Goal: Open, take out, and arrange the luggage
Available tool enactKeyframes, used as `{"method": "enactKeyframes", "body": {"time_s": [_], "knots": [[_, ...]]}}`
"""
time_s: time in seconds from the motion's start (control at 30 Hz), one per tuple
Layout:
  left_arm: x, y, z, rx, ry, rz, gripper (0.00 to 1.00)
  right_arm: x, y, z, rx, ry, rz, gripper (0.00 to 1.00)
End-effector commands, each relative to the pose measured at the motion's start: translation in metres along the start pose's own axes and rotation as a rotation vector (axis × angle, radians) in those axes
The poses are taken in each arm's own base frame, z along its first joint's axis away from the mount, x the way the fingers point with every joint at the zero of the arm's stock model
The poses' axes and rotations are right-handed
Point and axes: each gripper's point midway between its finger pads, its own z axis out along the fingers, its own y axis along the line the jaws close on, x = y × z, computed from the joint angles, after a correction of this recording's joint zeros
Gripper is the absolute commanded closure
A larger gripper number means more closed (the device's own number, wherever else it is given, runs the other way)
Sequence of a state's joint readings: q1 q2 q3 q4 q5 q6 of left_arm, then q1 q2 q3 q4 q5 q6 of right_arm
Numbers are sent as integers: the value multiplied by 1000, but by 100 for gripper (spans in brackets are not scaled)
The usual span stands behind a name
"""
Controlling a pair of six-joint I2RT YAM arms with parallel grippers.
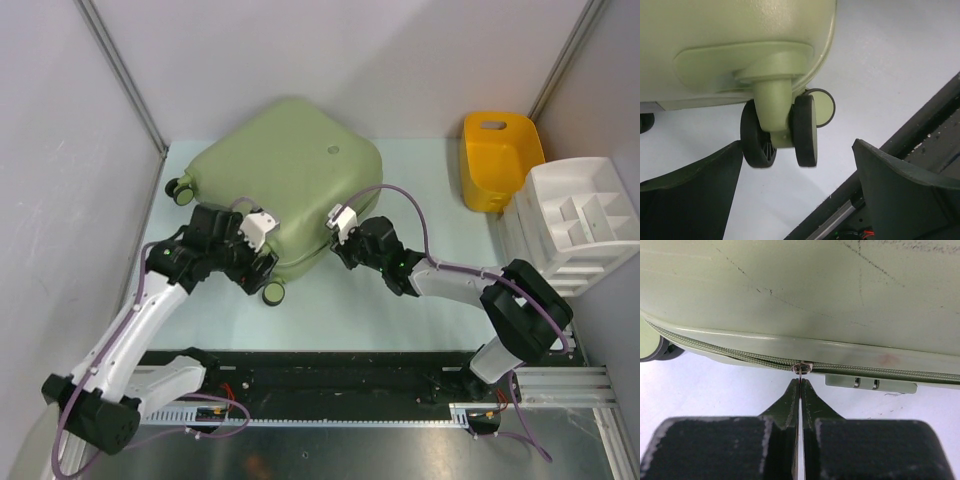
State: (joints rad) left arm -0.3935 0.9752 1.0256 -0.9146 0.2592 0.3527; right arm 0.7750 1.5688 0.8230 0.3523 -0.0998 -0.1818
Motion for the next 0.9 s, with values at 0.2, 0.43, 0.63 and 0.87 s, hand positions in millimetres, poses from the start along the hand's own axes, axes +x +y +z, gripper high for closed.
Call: {"method": "enactKeyframes", "body": {"time_s": [0.2, 0.43, 0.63, 0.87], "knots": [[-14, 7, 18, -33, 25, 89, 33, -39, -11, 13, 88, -147, 4, 100], [-9, 3, 18, -22, 14, 82, 41, -34, -10, 22, 104, -157, -3, 80], [-9, 2, 20, -17, 11, 82, 44, -34, -3, 26, 95, -165, -29, 89], [6, 17, 21, -91, 61, 103, 100, -29, -21, 16, 139, -129, -9, 100]]}}
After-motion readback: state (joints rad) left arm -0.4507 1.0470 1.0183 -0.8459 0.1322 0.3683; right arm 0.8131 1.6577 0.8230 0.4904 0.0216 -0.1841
